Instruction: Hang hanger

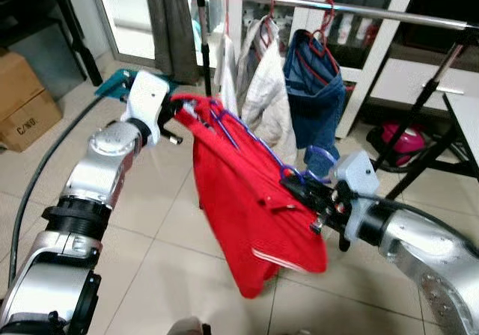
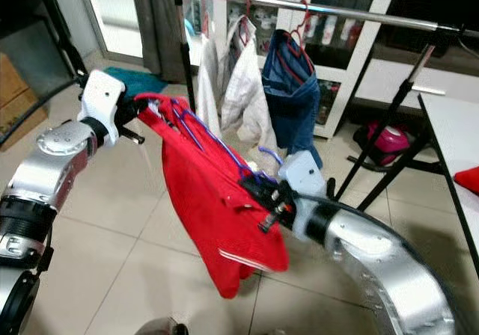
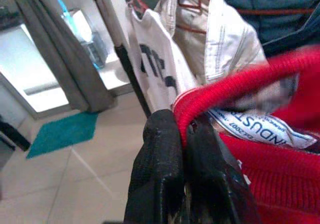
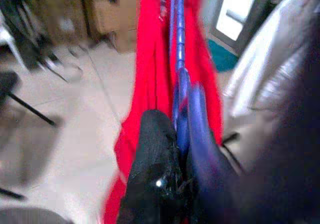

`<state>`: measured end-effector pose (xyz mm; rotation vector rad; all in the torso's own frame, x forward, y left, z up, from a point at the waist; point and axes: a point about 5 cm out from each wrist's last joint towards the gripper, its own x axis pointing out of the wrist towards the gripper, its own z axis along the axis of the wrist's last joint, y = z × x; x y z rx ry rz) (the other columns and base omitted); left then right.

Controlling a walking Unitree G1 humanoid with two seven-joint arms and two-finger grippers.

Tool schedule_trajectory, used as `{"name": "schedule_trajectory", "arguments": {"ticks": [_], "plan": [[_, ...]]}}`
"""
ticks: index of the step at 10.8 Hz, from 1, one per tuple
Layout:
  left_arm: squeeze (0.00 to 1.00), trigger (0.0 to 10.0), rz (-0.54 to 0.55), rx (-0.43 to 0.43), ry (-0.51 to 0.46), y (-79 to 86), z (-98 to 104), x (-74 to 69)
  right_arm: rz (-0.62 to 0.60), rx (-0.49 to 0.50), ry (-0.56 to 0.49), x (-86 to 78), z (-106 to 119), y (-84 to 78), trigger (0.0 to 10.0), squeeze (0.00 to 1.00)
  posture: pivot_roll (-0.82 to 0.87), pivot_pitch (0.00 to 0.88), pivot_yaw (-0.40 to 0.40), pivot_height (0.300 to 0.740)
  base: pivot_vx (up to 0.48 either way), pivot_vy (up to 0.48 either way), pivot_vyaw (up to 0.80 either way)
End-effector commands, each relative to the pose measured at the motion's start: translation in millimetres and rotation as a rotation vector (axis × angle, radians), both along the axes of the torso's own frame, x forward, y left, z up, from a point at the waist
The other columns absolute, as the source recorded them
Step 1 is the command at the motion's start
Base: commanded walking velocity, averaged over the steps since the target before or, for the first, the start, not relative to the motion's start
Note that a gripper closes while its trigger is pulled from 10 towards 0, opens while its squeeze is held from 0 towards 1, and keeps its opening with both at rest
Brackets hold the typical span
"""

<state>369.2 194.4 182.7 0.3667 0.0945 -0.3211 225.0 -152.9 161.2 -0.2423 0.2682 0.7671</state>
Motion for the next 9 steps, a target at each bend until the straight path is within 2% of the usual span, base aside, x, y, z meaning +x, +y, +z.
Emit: {"name": "schedule_trajectory", "arguments": {"ticks": [1, 2, 3, 4, 5, 6, 7, 9], "plan": [[0.00, 0.0, 0.188, 0.068, -0.110, 46.4, 32, 1.4, -0.127, -0.175, 0.102, -0.3, -20, -28.9, 0.0, 0.00, 0.01, 0.000, 0.024, 0.740, 0.000, 0.000, 0.00], [0.00, 0.0, 0.039, 0.098, -0.155, 20.2, 44, 3.1, -0.128, -0.235, 0.115, 10.6, -19, -21.7, 0.0, 0.00, 0.02, 0.000, 0.024, 0.740, 0.000, 0.000, 0.00], [0.00, 0.0, -0.045, 0.130, -0.171, -1.6, 48, 4.8, -0.086, -0.267, 0.112, 18.9, -16, -10.6, 0.0, 0.00, 0.02, 0.000, 0.023, 0.740, 0.000, 0.000, 0.00], [0.00, 0.0, -0.094, 0.143, -0.177, -13.9, 49, 5.0, -0.067, -0.292, 0.103, 22.9, -15, -6.4, 0.0, 0.00, 0.02, 0.000, 0.021, 0.740, 0.000, 0.000, 0.00], [0.00, 0.0, -0.139, 0.096, -0.154, -33.0, 43, 3.7, -0.104, -0.226, 0.093, 31.7, -11, -0.5, 0.0, 0.00, 0.02, 0.000, 0.018, 0.740, 0.000, 0.000, 0.00], [0.00, 0.0, -0.091, 0.102, -0.146, -26.7, 37, 3.9, -0.144, -0.196, 0.098, 32.5, -11, -3.4, 0.0, 0.00, 0.02, 0.000, 0.019, 0.740, 0.000, 0.000, 0.00], [0.00, 0.0, 0.066, 0.028, -0.142, -4.3, 33, 5.4, -0.227, -0.072, 0.116, 31.3, -11, -9.5, 0.0, 0.00, 0.02, 0.000, 0.022, 0.740, 0.000, 0.000, 0.00], [0.00, 0.0, 0.316, -0.091, -0.154, 34.5, 27, 7.2, -0.190, 0.143, 0.116, 18.5, -6, -6.8, 0.0, 0.00, 0.02, 0.000, 0.031, 0.740, 0.000, 0.000, 0.00]]}}
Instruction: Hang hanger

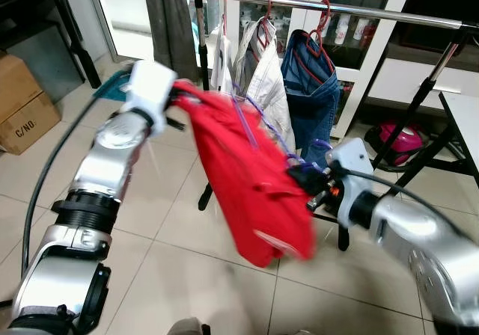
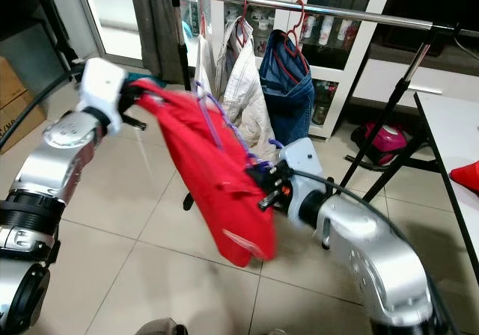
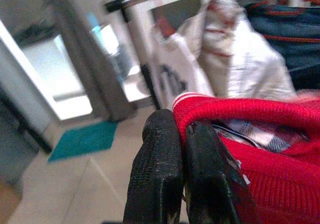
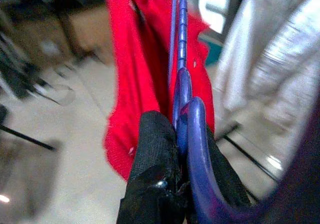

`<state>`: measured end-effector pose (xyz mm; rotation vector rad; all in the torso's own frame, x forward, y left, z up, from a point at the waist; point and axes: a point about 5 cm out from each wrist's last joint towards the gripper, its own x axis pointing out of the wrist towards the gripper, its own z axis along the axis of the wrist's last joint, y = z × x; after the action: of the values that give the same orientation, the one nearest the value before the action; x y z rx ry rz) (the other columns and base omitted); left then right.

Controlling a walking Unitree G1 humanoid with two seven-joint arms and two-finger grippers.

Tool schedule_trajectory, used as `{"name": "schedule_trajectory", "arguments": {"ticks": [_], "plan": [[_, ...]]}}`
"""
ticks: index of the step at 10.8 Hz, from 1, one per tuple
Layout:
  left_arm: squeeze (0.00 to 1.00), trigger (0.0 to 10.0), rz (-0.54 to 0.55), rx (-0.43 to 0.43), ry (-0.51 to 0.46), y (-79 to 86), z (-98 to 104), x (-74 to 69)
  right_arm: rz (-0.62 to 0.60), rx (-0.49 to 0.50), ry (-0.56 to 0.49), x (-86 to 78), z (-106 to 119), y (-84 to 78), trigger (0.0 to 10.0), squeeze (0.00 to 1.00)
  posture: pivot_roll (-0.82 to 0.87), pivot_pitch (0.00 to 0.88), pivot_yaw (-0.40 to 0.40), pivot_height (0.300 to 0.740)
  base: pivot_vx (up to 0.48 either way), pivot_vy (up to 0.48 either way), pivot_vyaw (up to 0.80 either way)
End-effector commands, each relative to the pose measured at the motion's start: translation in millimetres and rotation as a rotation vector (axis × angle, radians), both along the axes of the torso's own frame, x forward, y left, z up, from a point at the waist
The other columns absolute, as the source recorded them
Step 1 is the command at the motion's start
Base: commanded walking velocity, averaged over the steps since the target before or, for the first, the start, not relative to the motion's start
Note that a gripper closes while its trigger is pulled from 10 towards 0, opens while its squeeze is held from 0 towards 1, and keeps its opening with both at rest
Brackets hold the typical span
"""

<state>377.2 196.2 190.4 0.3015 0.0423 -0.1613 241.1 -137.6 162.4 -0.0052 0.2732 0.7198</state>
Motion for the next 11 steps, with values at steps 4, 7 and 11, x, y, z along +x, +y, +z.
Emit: {"name": "schedule_trajectory", "arguments": {"ticks": [4, 7, 11], "plan": [[0.00, 0.0, -0.284, -0.022, 0.113, -25.6, -18, -15.3, -0.209, 0.187, -0.149, 16.9, 22, -9.0, 0.0, 0.00, 0.02, 0.000, 0.043, 0.740, 0.000, 0.000, 0.00], [0.00, 0.0, -0.661, -0.061, 0.222, -53.6, -18, -53.8, -0.513, 0.151, -0.257, 43.5, 23, -16.0, 0.0, 0.00, 0.03, 0.000, 0.031, 0.740, 0.000, 0.000, 0.00], [0.00, 0.5, -0.475, -0.094, 0.131, -31.0, -4, -68.3, -0.709, 0.036, -0.200, 44.3, -4, -38.1, 10.0, 0.00, 0.04, 0.000, 0.009, 0.740, 0.000, 0.000, 0.00]]}}
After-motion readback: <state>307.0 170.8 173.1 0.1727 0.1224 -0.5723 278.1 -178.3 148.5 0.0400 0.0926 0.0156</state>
